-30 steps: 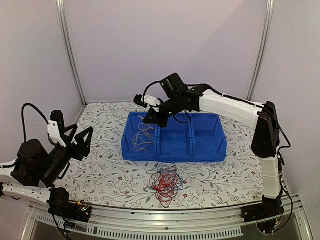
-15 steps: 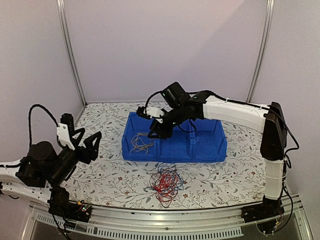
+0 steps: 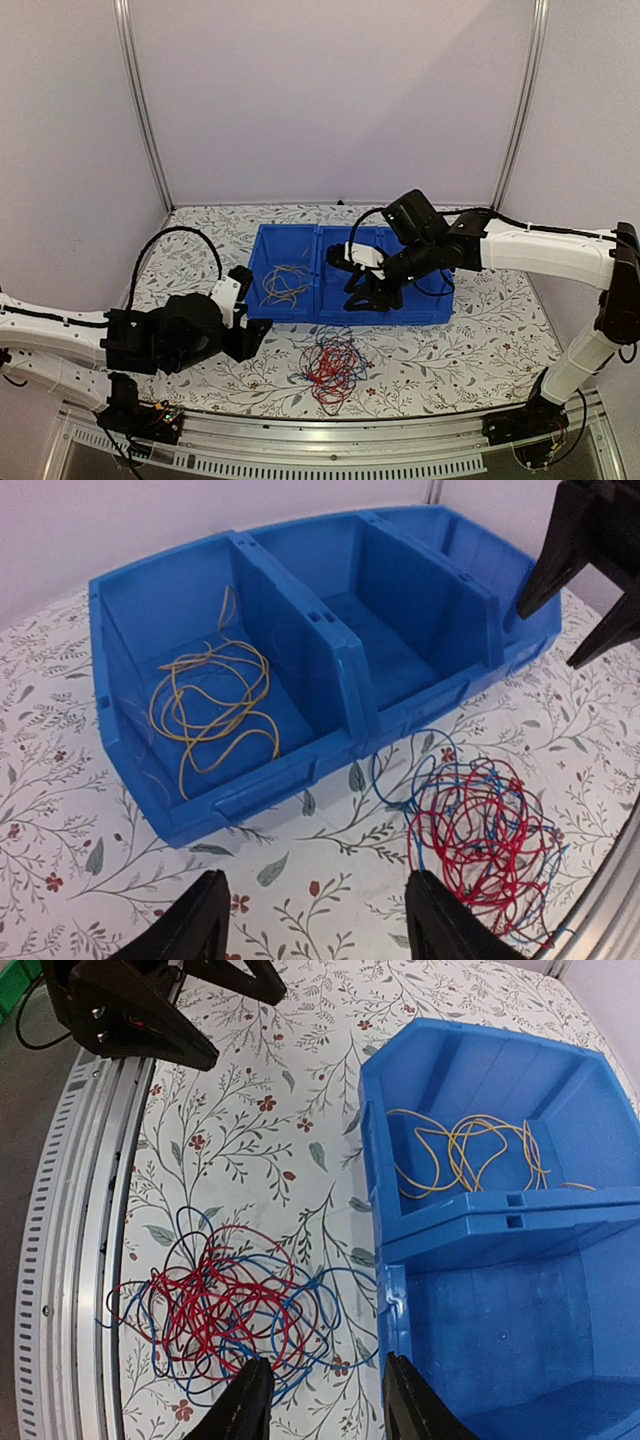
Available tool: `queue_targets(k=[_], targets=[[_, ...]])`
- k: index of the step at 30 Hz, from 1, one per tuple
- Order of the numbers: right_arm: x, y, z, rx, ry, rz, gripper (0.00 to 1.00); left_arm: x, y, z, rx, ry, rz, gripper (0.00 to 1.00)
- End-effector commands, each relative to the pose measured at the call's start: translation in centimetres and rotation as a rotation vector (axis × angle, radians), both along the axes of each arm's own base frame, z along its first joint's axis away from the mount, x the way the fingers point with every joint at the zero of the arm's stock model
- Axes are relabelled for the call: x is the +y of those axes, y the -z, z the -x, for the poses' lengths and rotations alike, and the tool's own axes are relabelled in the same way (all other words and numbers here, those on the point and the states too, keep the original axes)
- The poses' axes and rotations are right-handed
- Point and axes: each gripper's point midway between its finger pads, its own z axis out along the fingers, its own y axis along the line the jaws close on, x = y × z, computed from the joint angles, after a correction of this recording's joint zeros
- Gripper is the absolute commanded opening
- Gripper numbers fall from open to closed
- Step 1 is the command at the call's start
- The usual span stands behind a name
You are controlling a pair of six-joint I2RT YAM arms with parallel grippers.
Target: Untangle the cables
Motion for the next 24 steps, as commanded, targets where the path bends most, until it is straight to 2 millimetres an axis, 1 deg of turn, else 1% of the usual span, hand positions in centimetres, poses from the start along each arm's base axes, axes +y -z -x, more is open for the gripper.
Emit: queue_targets(k=[1, 2, 4, 7, 10, 12, 17, 21, 22, 24], targets=[[-1.0, 0.0, 1.2, -0.009, -0.042, -0.063, 0.41, -3.6, 2.5, 2.2, 0.230, 0.121, 0.101, 0.61], [-1.2, 0.1, 1.3, -0.008, -0.042, -0.073, 0.41, -4.4, 3.1, 3.0, 0.261, 0.172, 0.095, 0.62], [-1.6, 0.2, 1.4, 0.008, -0.050, -0.098, 0.42, -5.2, 4.6, 4.1, 0.304, 0.251, 0.036, 0.65], [-1.9, 0.4, 1.7, 0.049, -0.061, -0.132, 0.42, -5.5, 6.7, 5.3, 0.336, 0.341, -0.080, 0.65], [-2.0, 1.2, 1.6, 0.040, -0.067, -0.122, 0.41, -5.4, 7.9, 5.7, 0.335, 0.382, -0.154, 0.65], [-2.0, 1.6, 1.7, 0.047, -0.073, -0.119, 0.42, -5.3, 8.5, 5.4, 0.319, 0.379, -0.188, 0.65], [-2.1, 2.2, 2.1, 0.051, -0.088, -0.119, 0.42, -6.6, 9.6, 5.5, 0.287, 0.451, -0.238, 0.63], [-2.2, 2.2, 2.1, 0.050, -0.090, -0.121, 0.41, -7.5, 10.6, 5.1, 0.279, 0.476, -0.290, 0.56], [-2.2, 2.2, 2.0, 0.047, -0.089, -0.121, 0.42, -7.6, 10.9, 5.0, 0.278, 0.479, -0.303, 0.52], [-2.2, 2.3, 2.0, 0.047, -0.089, -0.119, 0.41, -7.8, 11.2, 4.9, 0.274, 0.486, -0.327, 0.37]])
